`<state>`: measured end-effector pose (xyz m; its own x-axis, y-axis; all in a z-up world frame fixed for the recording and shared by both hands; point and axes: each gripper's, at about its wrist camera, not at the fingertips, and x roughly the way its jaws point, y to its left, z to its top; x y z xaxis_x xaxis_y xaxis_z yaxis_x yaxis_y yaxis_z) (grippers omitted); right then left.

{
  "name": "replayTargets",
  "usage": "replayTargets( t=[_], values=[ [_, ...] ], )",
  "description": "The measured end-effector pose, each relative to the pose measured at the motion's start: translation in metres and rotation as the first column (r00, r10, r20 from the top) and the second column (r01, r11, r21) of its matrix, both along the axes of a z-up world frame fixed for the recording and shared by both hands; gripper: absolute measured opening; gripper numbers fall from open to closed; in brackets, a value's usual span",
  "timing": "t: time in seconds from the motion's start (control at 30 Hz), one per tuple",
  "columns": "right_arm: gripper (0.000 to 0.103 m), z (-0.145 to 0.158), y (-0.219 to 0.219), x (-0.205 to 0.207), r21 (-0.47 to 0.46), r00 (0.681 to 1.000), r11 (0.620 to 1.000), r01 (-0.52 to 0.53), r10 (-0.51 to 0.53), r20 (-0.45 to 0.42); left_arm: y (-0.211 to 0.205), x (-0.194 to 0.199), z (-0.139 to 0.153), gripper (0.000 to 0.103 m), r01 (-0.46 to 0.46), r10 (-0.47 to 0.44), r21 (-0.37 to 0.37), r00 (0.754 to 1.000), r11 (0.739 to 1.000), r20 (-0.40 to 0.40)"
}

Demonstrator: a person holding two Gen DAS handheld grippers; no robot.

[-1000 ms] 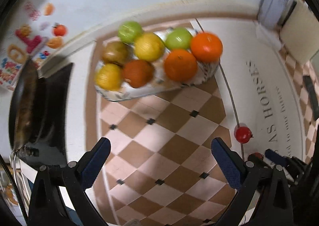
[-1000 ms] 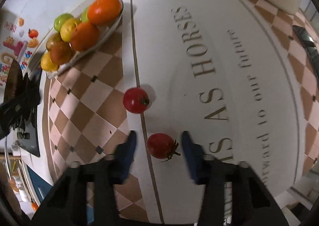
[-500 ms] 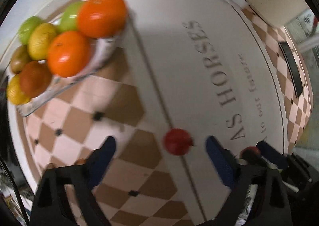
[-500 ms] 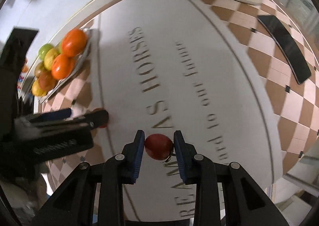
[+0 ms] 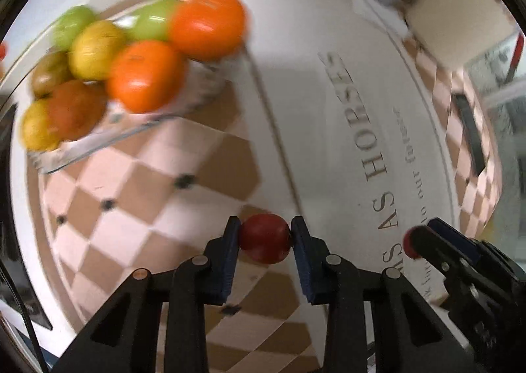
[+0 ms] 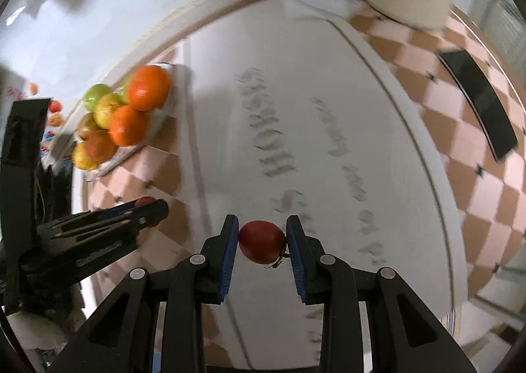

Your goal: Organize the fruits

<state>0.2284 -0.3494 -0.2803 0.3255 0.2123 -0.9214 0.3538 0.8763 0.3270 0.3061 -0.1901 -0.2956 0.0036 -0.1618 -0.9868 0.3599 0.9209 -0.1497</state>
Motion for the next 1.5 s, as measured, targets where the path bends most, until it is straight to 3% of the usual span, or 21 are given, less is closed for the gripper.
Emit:
replayTargets(
  t=[0.13,0.23,0.5,0.63,0.73,1.0,1.07,1.13,1.23,1.27,1.43,1.5],
  values=[
    [0.033,0.005,0.031,0.037,0.044,0.996,0.996,-0.074,0.072,0.044,0.058,0.018,0.031,0.029,-0.134,0.135,-0.045,0.990,0.990,0.031],
    [0.033,0.006,0.058,0.067,0.072,0.987,0.988,-0.137,0.130,0.090,0.102,0.037,0.045,0.029,-0.251,0.253,-0.062,0.967,0.966,0.034],
    [0.033,-0.013,0.134,0.146,0.094,0.953,0.954,-0.285,0.271,0.135,0.184,0.080,0.031,0.029,-0.505,0.504,-0.123,0.862,0.854,-0.042],
    [0.033,-0.029,0.157,0.172,0.104,0.945,0.943,-0.316,0.303,0.122,0.202,0.098,0.016,0.029,-0.568,0.561,-0.147,0.823,0.810,-0.090],
    [0.033,-0.032,0.169,0.179,0.108,0.937,0.935,-0.339,0.325,0.124,0.206,0.108,0.005,0.029,-0.589,0.575,-0.156,0.808,0.793,-0.126],
    [0.034,-0.036,0.175,0.188,0.112,0.937,0.932,-0.344,0.333,0.110,0.201,0.115,-0.008,0.030,-0.586,0.565,-0.139,0.809,0.799,-0.163],
    [0.038,-0.032,0.170,0.184,0.117,0.938,0.933,-0.339,0.327,0.111,0.200,0.115,-0.009,0.032,-0.587,0.566,-0.122,0.807,0.800,-0.169],
    [0.052,-0.025,0.165,0.178,0.113,0.940,0.937,-0.331,0.318,0.120,0.200,0.115,-0.010,0.033,-0.590,0.569,-0.113,0.804,0.800,-0.171],
    [0.061,-0.008,0.154,0.170,0.084,0.944,0.946,-0.313,0.300,0.139,0.200,0.115,-0.005,0.035,-0.583,0.566,-0.104,0.810,0.806,-0.154],
    [0.063,-0.002,0.150,0.168,0.061,0.945,0.950,-0.307,0.296,0.139,0.200,0.114,-0.003,0.039,-0.577,0.563,-0.097,0.814,0.811,-0.144],
    [0.094,0.020,0.129,0.160,-0.092,0.953,0.955,-0.282,0.290,0.092,0.194,0.106,0.018,0.068,-0.515,0.514,-0.041,0.857,0.856,-0.036],
    [0.094,0.025,0.120,0.156,-0.150,0.954,0.948,-0.280,0.292,0.063,0.189,0.099,0.027,0.087,-0.478,0.477,0.006,0.878,0.878,0.033]
  ],
)
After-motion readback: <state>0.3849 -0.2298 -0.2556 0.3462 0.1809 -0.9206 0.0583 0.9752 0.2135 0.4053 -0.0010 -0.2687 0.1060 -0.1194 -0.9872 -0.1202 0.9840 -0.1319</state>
